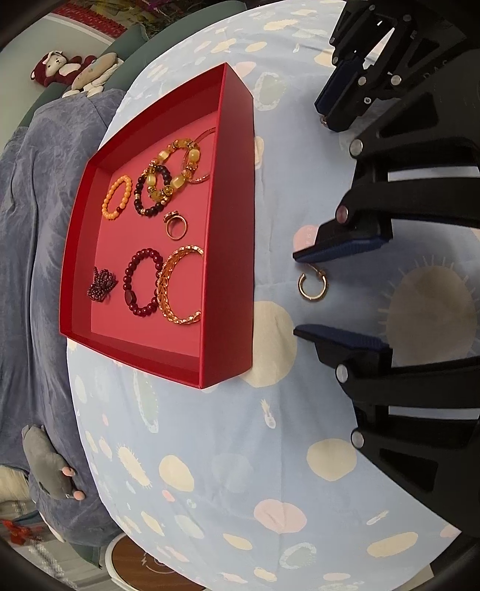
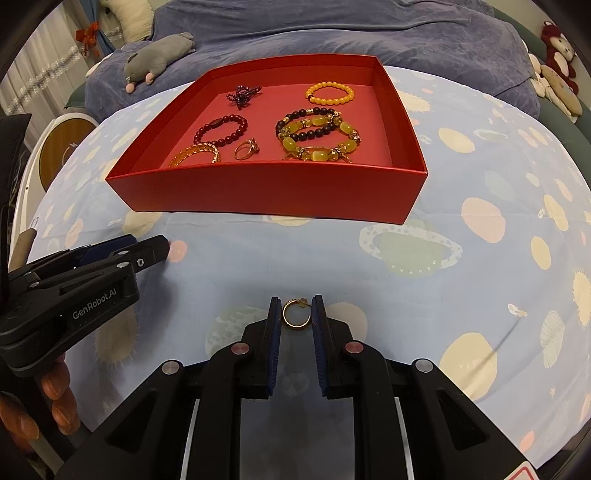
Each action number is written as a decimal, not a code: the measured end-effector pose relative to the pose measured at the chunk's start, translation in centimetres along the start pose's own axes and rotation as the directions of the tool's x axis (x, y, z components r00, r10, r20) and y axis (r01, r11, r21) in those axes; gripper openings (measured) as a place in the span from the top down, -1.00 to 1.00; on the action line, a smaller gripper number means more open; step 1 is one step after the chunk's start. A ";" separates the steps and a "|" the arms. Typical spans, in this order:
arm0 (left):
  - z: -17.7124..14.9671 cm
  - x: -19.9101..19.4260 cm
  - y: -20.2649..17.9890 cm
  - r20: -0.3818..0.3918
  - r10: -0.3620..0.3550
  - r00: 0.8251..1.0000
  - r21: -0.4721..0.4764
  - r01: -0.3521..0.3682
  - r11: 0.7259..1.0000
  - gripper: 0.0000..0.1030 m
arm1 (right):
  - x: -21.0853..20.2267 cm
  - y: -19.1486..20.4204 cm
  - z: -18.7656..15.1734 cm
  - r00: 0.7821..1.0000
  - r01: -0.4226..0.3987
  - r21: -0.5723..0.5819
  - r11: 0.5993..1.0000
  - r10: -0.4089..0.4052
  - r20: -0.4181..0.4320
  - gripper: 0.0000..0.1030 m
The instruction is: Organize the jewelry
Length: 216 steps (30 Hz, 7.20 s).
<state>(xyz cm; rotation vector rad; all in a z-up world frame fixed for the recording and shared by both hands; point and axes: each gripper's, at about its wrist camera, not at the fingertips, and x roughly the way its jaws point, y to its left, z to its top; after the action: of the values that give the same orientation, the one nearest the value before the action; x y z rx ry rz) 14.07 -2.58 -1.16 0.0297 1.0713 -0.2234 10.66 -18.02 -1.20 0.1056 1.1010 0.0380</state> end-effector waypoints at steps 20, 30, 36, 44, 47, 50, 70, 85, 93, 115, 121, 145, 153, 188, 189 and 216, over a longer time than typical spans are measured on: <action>-1.2 -1.1 0.5 -0.024 -0.034 0.999 -0.033 0.033 0.999 0.63 | -0.3 -0.2 -0.5 1.000 0.004 -0.004 1.000 -0.004 0.006 0.68; -1.7 -3.1 0.8 -0.023 -0.050 0.998 -0.047 0.049 0.998 0.63 | -2.8 -0.3 -0.8 0.999 -0.017 0.019 1.000 0.016 0.038 0.68; -1.3 -5.0 0.4 0.002 -0.060 0.998 -0.038 0.060 0.997 0.63 | -5.2 -0.1 -0.3 0.996 -0.029 0.019 0.999 0.027 0.085 0.68; 0.1 -8.4 0.2 0.064 -0.097 0.993 -0.044 0.100 0.994 0.63 | -8.5 0.5 1.0 0.986 -0.056 0.011 0.998 0.054 0.159 0.68; 0.7 -9.5 0.2 0.086 -0.115 0.990 -0.047 0.119 0.992 0.63 | -9.5 0.7 1.8 0.981 -0.062 0.003 0.998 0.060 0.187 0.68; 1.5 -10.4 0.1 0.108 -0.133 0.985 -0.045 0.138 0.989 0.63 | -10.1 0.7 2.7 0.976 -0.067 0.000 0.998 0.066 0.209 0.68; 10.3 -6.3 -1.1 0.146 -0.120 0.982 0.013 0.119 0.993 0.63 | -5.7 -1.6 12.1 0.971 -0.093 0.031 0.995 0.083 0.224 0.68; 15.7 2.0 -2.2 0.095 -0.039 0.995 0.061 0.034 0.998 0.63 | 1.9 -2.5 18.1 0.983 -0.071 0.037 0.997 0.064 0.170 0.68; 16.6 4.9 -2.1 0.062 -0.017 0.998 0.058 0.013 0.998 0.63 | 4.7 -2.6 18.9 0.989 -0.060 0.030 0.998 0.055 0.138 0.68; 15.7 1.9 -1.9 0.106 0.063 0.992 0.042 -0.067 0.997 -0.02 | 1.5 -1.6 17.6 0.987 -0.008 0.036 0.999 0.002 0.161 0.21; 14.1 -0.9 -2.0 0.125 0.068 0.990 0.039 -0.073 0.997 -0.15 | -1.0 -1.5 15.8 0.984 0.004 0.060 0.998 -0.015 0.177 0.10; 4.3 -6.9 -1.6 0.105 0.116 0.988 -0.001 -0.117 0.993 -0.53 | -7.0 0.2 5.3 0.979 0.087 0.064 0.994 -0.097 0.181 -0.18; 2.2 -7.9 -1.5 0.105 0.140 0.985 -0.017 -0.139 0.990 -0.60 | -8.0 0.2 3.1 0.979 0.081 0.081 0.993 -0.095 0.183 -0.26; -1.9 -9.3 -1.3 0.110 0.184 0.977 -0.001 -0.185 0.983 -0.86 | -8.9 -0.1 -1.3 0.982 0.107 0.099 0.989 -0.121 0.145 -0.76; -2.0 -9.2 -1.2 0.107 0.180 0.978 -0.003 -0.181 0.983 -0.86 | -8.8 -0.1 -1.4 0.982 0.113 0.102 0.988 -0.127 0.142 -0.76; -2.7 -8.5 -0.8 0.067 0.210 0.975 -0.030 -0.209 0.977 -0.86 | -9.2 -0.3 -1.9 0.975 0.135 0.121 0.983 -0.154 0.163 -0.87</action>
<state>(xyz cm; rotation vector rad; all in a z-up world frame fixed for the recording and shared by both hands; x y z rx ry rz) 7.67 -1.59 5.07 0.1129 0.9932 -0.0210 4.76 -18.98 6.06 0.1244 0.9355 -0.1599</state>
